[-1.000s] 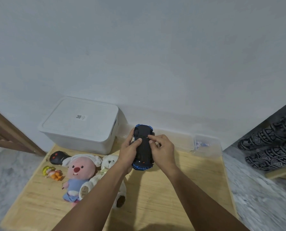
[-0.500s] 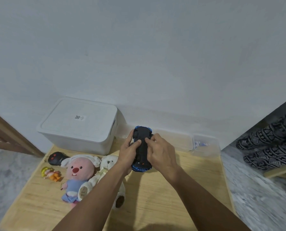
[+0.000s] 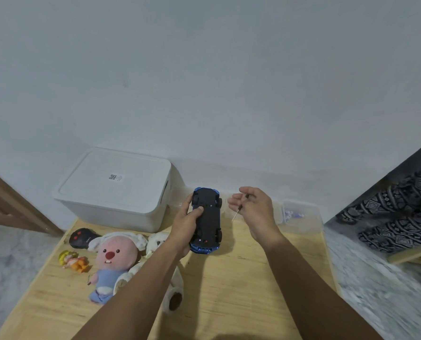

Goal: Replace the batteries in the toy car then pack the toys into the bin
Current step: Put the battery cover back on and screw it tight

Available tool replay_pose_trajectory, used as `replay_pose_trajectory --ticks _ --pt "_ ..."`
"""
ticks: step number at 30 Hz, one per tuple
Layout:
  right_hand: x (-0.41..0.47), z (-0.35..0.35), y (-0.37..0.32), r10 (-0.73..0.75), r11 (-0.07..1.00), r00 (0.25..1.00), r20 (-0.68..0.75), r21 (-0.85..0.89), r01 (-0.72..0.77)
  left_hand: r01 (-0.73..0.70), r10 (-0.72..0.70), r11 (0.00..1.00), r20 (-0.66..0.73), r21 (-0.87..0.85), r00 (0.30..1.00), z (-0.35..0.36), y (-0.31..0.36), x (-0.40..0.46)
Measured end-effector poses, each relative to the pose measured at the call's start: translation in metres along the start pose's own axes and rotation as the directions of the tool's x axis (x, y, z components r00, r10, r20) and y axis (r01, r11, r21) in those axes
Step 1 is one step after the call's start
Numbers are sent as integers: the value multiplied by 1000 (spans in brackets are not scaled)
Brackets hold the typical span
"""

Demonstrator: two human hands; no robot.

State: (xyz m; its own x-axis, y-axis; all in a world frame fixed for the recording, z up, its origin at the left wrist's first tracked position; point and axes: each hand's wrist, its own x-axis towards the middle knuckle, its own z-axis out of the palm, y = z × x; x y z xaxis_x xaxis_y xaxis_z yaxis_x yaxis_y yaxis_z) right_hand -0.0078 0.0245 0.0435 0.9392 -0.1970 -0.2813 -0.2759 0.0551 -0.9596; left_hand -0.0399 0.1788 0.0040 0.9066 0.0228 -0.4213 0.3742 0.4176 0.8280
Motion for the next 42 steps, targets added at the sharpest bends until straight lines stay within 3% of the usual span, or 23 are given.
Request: replay_pose_trajectory --ticks 4,11,31,42 --pt "-5 3 -8 -93 994 995 -25 54 94 -6 6 1000 -14 -1 1000 2 0 -2" --pt "-12 15 -5 -279 957 960 -5 -84 277 -48 52 997 -65 64 997 5 2 -5" --pt "-11 20 0 -377 899 924 60 -214 381 -113 119 991 -89 69 989 6 2 -4" --pt "-13 18 8 -497 755 834 242 -353 552 -112 118 992 -100 59 988 4 3 -5"
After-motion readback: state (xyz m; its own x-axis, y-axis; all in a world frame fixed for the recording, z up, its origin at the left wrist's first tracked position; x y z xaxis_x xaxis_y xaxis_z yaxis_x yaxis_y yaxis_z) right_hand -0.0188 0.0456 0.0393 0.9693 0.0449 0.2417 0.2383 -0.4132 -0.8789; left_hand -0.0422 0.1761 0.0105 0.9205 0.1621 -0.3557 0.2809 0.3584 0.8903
